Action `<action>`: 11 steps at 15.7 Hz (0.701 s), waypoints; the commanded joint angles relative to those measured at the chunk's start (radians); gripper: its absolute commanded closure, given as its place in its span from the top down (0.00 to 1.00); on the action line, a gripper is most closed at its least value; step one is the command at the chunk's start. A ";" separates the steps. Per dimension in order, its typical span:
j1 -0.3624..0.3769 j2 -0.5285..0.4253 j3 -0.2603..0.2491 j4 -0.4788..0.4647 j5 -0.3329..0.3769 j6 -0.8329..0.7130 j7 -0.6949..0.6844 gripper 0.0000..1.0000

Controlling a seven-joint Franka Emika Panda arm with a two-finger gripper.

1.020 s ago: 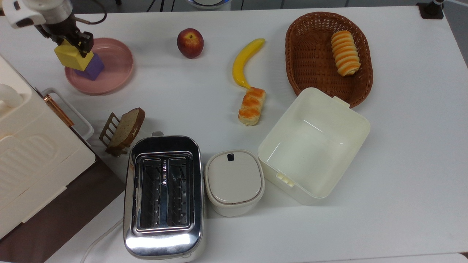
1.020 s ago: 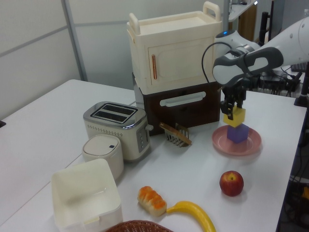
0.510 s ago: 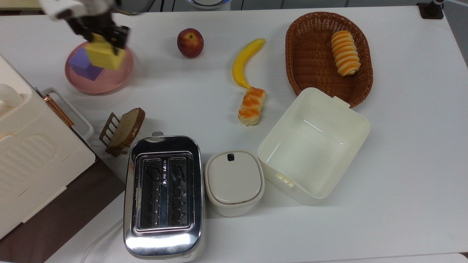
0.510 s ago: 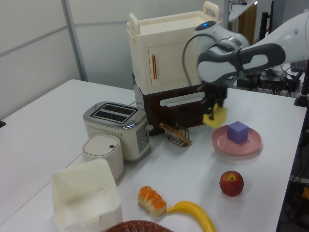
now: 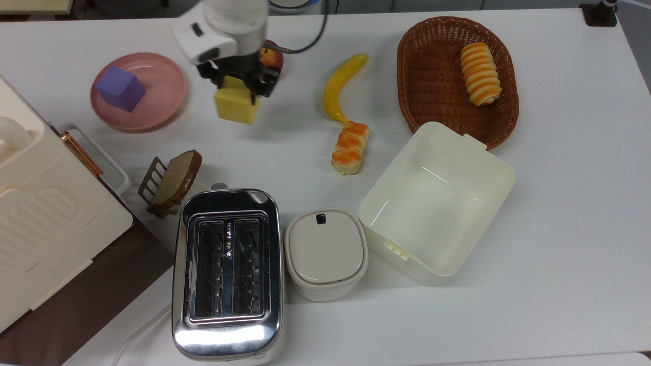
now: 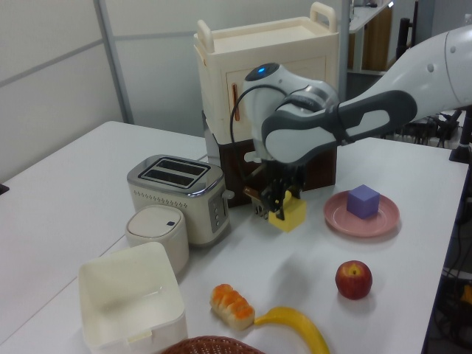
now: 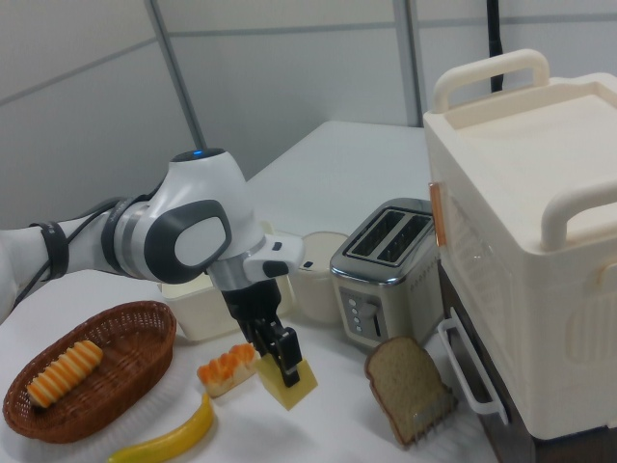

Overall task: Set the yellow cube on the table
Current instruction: 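Carry the yellow cube away from the plate and lower it, then release the yellow cube onto the table and raise the gripper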

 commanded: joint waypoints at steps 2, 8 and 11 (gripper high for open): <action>0.054 0.033 -0.009 0.040 0.028 -0.005 0.053 0.14; 0.064 0.064 -0.009 0.054 0.030 0.022 0.063 0.18; 0.065 0.062 0.015 0.055 0.048 0.024 0.063 0.21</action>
